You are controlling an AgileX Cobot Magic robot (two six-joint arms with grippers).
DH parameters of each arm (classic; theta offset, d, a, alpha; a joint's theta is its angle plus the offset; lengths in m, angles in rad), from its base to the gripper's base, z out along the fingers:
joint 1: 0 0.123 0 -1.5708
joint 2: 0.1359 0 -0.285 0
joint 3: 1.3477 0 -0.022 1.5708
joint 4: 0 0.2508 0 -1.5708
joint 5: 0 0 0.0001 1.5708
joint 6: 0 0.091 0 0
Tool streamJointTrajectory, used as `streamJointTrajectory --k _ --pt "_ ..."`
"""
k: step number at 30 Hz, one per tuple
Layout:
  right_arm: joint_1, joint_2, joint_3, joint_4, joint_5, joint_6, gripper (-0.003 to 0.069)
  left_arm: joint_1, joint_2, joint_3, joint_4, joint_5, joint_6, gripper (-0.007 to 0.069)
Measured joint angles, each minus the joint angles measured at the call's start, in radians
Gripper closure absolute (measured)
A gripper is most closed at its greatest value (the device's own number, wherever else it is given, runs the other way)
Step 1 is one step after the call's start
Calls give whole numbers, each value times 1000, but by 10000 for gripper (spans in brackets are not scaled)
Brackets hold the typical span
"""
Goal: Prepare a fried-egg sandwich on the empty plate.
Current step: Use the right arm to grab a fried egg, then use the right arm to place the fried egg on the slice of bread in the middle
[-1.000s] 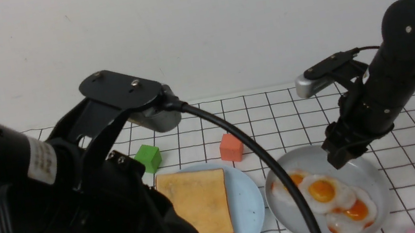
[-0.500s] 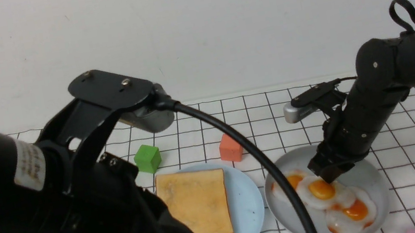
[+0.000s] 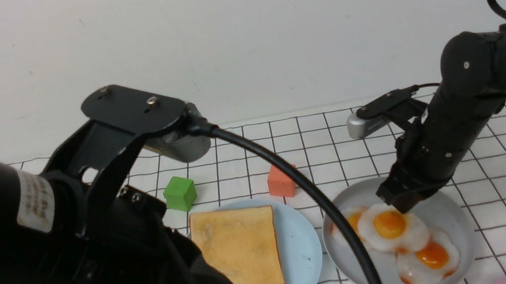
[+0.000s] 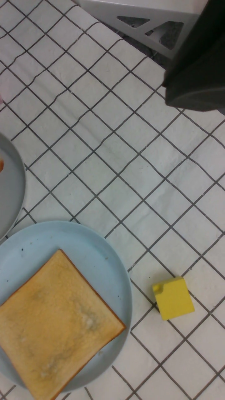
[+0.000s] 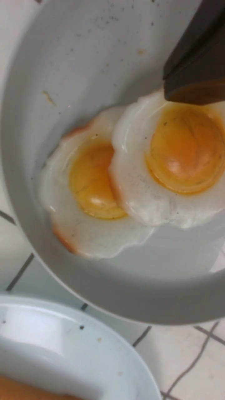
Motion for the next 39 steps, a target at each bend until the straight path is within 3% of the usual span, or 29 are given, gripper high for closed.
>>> streamJointTrajectory --k 10,20,30,35,39 --pt "9 -75 0 106 19 0 664 0 0 0 33 51 -13 638" --pt "184 -22 -108 196 -8 8 665 0 -118 112 225 134 -256 638" --pt "259 230 -387 258 -19 51 662 0 -337 272 281 119 -440 638" --pt "269 278 -408 297 -19 52 624 0 -366 279 316 120 -513 638" --pt "268 273 -410 304 -10 53 515 0 -362 282 333 94 -528 637"
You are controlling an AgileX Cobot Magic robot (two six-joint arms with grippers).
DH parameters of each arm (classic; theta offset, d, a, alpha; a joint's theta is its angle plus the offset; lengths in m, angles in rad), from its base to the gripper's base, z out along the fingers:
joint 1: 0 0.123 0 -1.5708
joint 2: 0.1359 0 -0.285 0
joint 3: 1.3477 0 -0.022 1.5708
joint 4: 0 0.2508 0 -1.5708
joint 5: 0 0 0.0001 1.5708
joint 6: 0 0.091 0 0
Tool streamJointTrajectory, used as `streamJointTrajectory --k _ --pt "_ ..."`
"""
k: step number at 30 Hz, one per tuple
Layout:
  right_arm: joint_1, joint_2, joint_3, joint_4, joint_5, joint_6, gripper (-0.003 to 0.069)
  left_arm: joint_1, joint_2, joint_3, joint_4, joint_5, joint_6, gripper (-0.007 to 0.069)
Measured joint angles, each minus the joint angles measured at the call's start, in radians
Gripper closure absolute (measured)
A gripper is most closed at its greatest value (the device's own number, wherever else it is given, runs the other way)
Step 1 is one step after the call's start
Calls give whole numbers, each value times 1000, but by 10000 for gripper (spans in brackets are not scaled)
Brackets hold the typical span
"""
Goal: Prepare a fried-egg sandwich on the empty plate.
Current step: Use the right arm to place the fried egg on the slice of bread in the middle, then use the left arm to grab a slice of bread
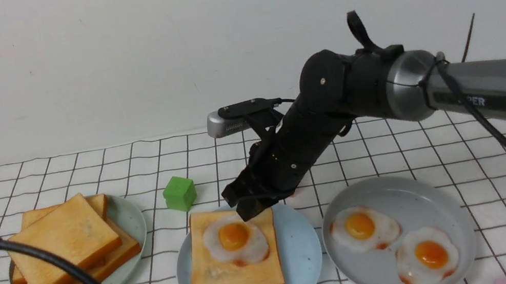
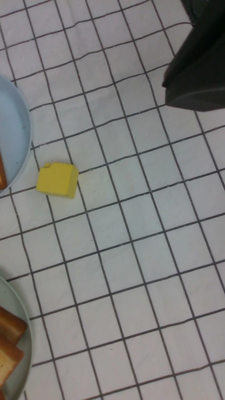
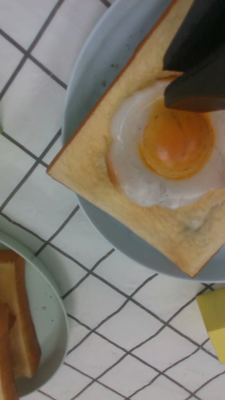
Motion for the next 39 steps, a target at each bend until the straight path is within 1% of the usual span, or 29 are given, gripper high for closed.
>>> streamJointTrajectory --k 1,2,4,6,9,11,13,14,15,16,18,19,20,21,22,23,24,25,26,27,28,29,30,32,34,35,37,38,39 --pt "0 -3 0 -3 5 1 479 0 0 4 6 -15 -4 636" --pt "0 -14 0 -12 15 7 409 0 2 12 20 -49 -11 634" --pt "-1 -43 0 -38 37 14 303 0 17 26 60 -103 -28 629" --pt "-6 -76 0 -57 59 15 227 0 38 35 113 -156 -60 627" --pt "-26 -182 0 -109 131 20 123 0 94 37 266 -223 -169 627" --pt "-41 -261 0 -150 176 37 88 2 132 29 366 -230 -242 627" --pt "-58 -363 3 -203 212 62 64 41 175 5 465 -229 -305 627" --pt "-60 -402 9 -217 216 66 63 69 188 -11 483 -233 -321 627" --pt "-61 -462 25 -235 216 71 64 124 206 -28 489 -242 -324 627" --pt "-61 -462 25 -235 216 71 64 124 206 -31 488 -244 -322 627" --pt "-61 -589 82 -244 216 58 73 286 239 -68 407 -280 -256 627" --pt "-60 -608 100 -242 215 51 74 314 249 -74 382 -286 -236 627" --pt "-59 -654 134 -235 209 33 78 388 266 -84 302 -296 -177 627" --pt "-55 -729 200 -218 196 -9 83 525 305 -95 119 -304 -35 627" --pt "-52 -760 222 -207 190 -31 83 585 320 -95 29 -306 8 627" --pt "-47 -802 271 -186 182 -65 85 673 360 -96 -108 -308 103 627" --pt "-43 -827 298 -167 177 -88 85 730 385 -96 -208 -313 149 625" --pt "-39 -855 329 -140 174 -116 85 798 411 -96 -284 -318 186 624" --pt "-38 -855 329 -140 174 -116 85 798 419 -96 -302 -319 195 624" --pt "-32 -892 369 -92 174 -160 85 902 468 -96 -406 -328 238 622" --pt "-26 -915 408 -58 174 -192 85 971 518 -96 -472 -333 261 614" --pt "-25 -918 414 -52 174 -197 85 981 525 -96 -488 -335 268 613" --pt "-19 -938 448 -14 174 -232 85 1044 575 -96 -524 -340 285 599" --pt "-12 -957 493 42 169 -281 85 1100 647 -96 -563 -361 316 571" --pt "-11 -960 510 68 167 -304 85 1109 680 -96 -577 -379 338 542" --pt "-10 -961 522 94 160 -326 85 1112 719 -96 -598 -405 362 498" --pt "-10 -961 527 107 152 -334 85 1112 741 -96 -620 -421 384 468" --pt "-10 -961 531 113 144 -339 85 1112 773 -96 -647 -449 420 405" --pt "-10 -961 531 113 140 -341 85 1112 785 -96 -662 -459 432 378"
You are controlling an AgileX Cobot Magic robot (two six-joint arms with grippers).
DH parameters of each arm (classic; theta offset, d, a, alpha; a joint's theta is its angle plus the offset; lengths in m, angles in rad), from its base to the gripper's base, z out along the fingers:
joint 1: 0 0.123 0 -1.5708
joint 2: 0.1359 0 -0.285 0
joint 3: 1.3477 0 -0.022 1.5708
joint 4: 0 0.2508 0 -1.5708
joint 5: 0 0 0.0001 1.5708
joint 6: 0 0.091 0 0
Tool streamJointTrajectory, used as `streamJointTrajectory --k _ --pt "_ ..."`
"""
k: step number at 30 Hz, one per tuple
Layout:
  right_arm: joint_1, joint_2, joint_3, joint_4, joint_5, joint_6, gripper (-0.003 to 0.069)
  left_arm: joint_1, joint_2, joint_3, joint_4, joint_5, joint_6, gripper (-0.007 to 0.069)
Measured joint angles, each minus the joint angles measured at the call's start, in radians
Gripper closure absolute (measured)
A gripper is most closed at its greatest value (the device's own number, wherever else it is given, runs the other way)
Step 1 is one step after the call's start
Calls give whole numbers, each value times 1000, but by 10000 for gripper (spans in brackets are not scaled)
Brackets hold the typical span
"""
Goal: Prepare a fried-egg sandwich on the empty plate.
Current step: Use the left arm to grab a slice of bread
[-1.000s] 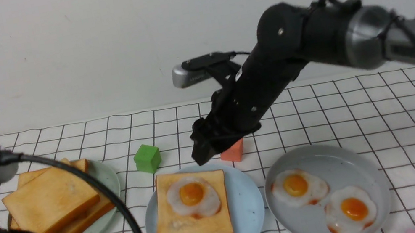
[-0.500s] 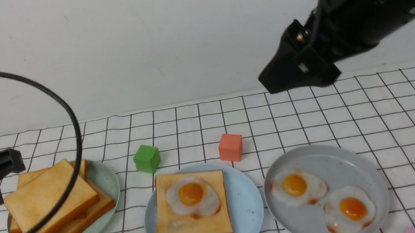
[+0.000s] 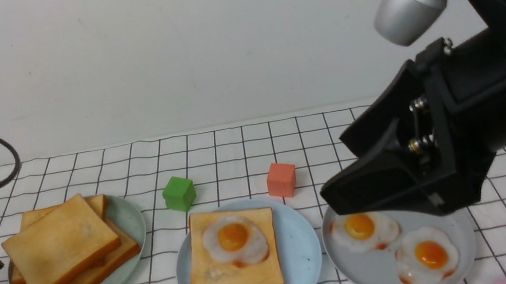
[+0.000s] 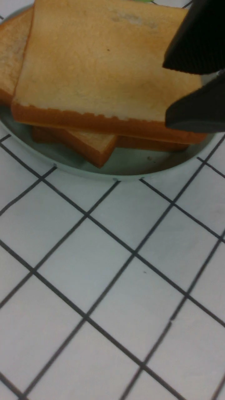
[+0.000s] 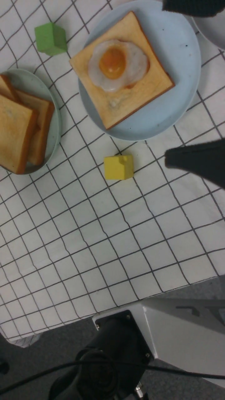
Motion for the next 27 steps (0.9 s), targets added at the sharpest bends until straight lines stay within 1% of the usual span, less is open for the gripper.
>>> streamJointTrajectory --k 2,4,7,8,9,10,12,15,16,18,22,27 --pt "0 0 0 3 -13 0 85 0 28 -1 -49 -30 51 319" --pt "0 0 0 5 -26 0 85 0 59 -4 -93 -56 103 286" --pt "0 0 0 3 -47 -2 85 0 118 -7 -183 -97 198 282" --pt "0 0 0 1 -52 -3 87 0 140 -7 -218 -109 236 289" --pt "0 0 0 1 -52 -3 87 0 140 -7 -225 -110 244 289" --pt "0 0 0 0 -54 -3 87 0 163 -7 -261 -118 286 302" --pt "0 0 0 0 -60 -3 87 0 215 -7 -333 -122 375 351" --pt "0 0 0 0 -62 -3 88 2 246 -17 -399 -110 449 421" --pt "0 0 0 0 -62 -2 88 5 251 -19 -407 -107 464 452" --pt "0 0 0 0 -62 -2 88 5 251 -19 -407 -105 472 476" --pt "0 0 0 0 -62 6 88 5 229 -19 -383 -105 474 475" --pt "0 0 0 -1 -61 35 88 5 127 -12 -336 -95 464 475"
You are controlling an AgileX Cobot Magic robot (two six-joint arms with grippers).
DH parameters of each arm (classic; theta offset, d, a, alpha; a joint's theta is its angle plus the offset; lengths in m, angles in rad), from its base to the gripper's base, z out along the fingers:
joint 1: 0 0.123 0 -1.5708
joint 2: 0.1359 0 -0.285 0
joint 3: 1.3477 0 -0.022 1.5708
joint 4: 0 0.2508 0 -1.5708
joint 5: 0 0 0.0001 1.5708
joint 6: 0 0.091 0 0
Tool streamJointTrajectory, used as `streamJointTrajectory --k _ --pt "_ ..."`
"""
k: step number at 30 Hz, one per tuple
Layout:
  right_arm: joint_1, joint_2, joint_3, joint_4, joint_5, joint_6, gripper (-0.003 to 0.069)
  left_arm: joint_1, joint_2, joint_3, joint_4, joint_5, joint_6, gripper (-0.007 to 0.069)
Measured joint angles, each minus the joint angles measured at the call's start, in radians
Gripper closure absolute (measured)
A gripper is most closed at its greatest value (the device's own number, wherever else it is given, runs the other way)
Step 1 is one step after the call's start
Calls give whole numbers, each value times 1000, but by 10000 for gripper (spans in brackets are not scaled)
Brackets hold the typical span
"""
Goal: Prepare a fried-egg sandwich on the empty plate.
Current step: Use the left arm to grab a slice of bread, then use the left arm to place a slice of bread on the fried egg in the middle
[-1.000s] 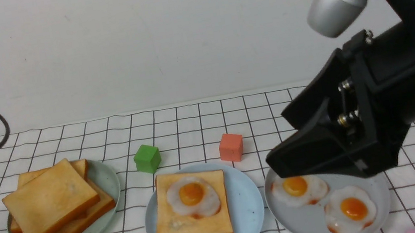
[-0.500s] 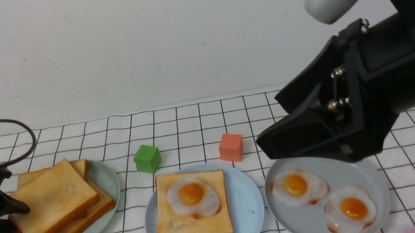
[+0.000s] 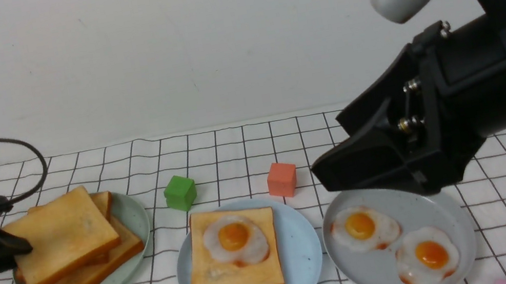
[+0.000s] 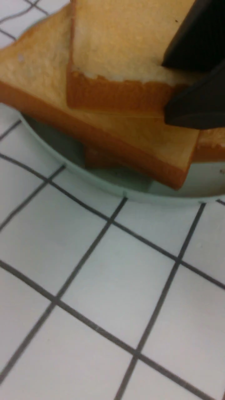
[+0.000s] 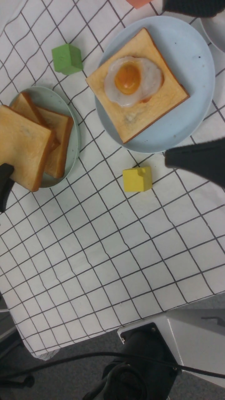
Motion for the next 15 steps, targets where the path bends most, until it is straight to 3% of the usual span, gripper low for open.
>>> streamJointTrajectory --k 7,11,15 --pt "0 0 0 0 73 27 88 -61 -197 0 3 117 113 475" --pt "0 0 0 -26 130 98 88 -282 -211 0 -6 181 237 475" --pt "0 0 0 -56 143 134 88 -445 -139 0 5 108 250 477"
